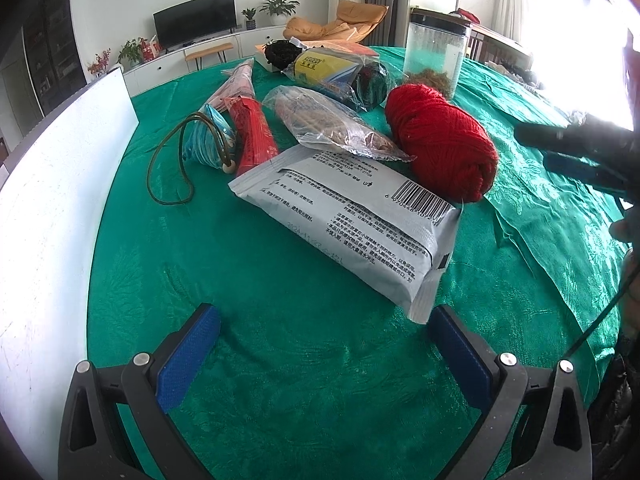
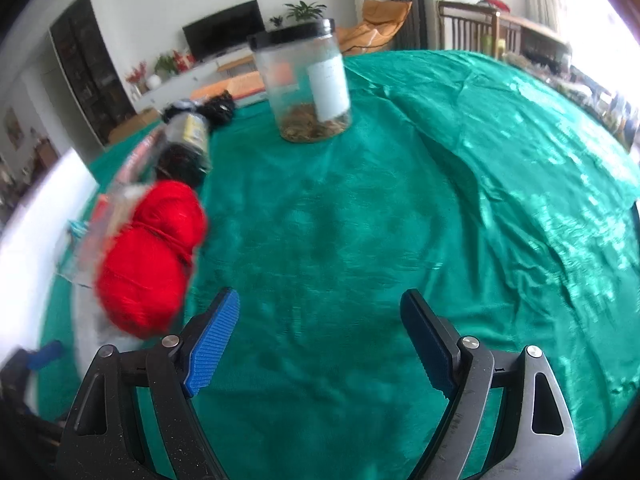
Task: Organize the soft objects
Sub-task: 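Reach the right gripper to the red yarn ball and grasp it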
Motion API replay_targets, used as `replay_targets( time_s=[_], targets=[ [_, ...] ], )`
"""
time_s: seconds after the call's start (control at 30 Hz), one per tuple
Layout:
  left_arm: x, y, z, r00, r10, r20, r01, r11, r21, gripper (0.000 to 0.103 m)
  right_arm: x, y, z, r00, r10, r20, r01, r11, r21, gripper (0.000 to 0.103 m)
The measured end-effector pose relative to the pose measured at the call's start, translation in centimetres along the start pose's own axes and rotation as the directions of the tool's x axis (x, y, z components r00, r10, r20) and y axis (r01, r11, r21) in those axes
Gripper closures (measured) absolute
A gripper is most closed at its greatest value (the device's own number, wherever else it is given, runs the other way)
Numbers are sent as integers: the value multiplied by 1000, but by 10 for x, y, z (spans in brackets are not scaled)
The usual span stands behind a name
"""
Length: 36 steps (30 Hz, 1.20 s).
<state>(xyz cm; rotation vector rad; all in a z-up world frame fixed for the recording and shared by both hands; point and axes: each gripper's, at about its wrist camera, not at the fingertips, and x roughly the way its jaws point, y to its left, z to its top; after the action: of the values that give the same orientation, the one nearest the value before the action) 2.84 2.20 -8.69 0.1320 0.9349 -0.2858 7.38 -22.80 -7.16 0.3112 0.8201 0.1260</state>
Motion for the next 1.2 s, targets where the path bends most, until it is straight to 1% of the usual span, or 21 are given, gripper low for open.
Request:
replay_targets(
  time_s=[0.07,0.1,0.13,0.17,0.23,0.27,0.3,0.33,0.37,0.47,0.53,0.6,0.67,0.7,0.8,0.87,0.93,1.0,1.03,1.07,1.2],
  targets=[
    [0,0,1,1000,1,0,-1,1000,-1,0,1,31,10,995,97,-27,-98,994,-47,17],
    [1,-1,1,1000,1,1,-1,1000,-1,0,9,48,15,990,127,-65,-132,988,-81,17],
    [1,-1,1,1000,1,1,-1,1000,-1,0,21,61,19,984,138,-109,-150,983,-110,18],
    [1,-1,1,1000,1,1,-1,1000,-1,0,35,72,22,979,134,-155,-155,979,-131,20],
    [1,-1,1,1000,2,1,-2,1000,-1,0,61,78,23,968,122,-217,-151,981,-122,23],
    [1,-1,1,1000,1,1,-1,1000,-1,0,70,75,21,963,126,-239,-154,983,-103,54],
    [1,-1,1,1000,1,1,-1,1000,-1,0,72,71,19,957,152,-246,-175,982,-75,57],
    [1,0,1,1000,1,1,-1,1000,-1,0,68,65,17,958,171,-228,-189,980,-58,57],
    [1,0,2,1000,2,1,-2,1000,-1,0,61,59,16,965,156,-211,-172,983,-61,58],
    [1,0,1,1000,1,1,-1,1000,-1,0,30,33,19,991,81,-110,-88,994,-61,58],
    [1,0,1,1000,1,1,-1,1000,-1,0,12,10,28,999,-3,-33,1,999,-48,58],
    [1,0,1,1000,1,1,-1,1000,-1,0,1,-14,44,996,-81,24,82,996,-29,57],
    [1,0,1,1000,1,1,-1,1000,-1,0,1,-32,57,984,-169,64,171,985,-25,57],
    [1,0,1,1000,1,1,-1,1000,-1,0,3,-40,61,978,-195,75,196,980,-15,57],
    [1,0,1,1000,1,1,-1,1000,-1,0,25,-62,63,967,-253,35,253,968,1,55],
    [1,0,1,1000,1,1,-1,1000,-1,0,32,-73,55,964,-267,7,267,963,28,41],
    [1,0,1,1000,1,1,-1,1000,-1,0,31,-82,42,961,-276,4,275,960,60,26],
    [1,0,1,1000,2,1,-2,1000,-2,0,29,-78,39,956,-294,26,292,955,43,25],
    [1,0,2,1000,2,1,-2,1000,-3,0,28,-79,39,954,-299,21,298,954,35,22],
    [1,1,2,1000,3,1,-3,1000,-3,0,32,-81,40,955,-297,2,297,954,32,21],
    [1,1,2,1000,2,2,-2,1000,-3,0,33,-80,38,950,-312,-9,312,950,14,20]
  ],
)
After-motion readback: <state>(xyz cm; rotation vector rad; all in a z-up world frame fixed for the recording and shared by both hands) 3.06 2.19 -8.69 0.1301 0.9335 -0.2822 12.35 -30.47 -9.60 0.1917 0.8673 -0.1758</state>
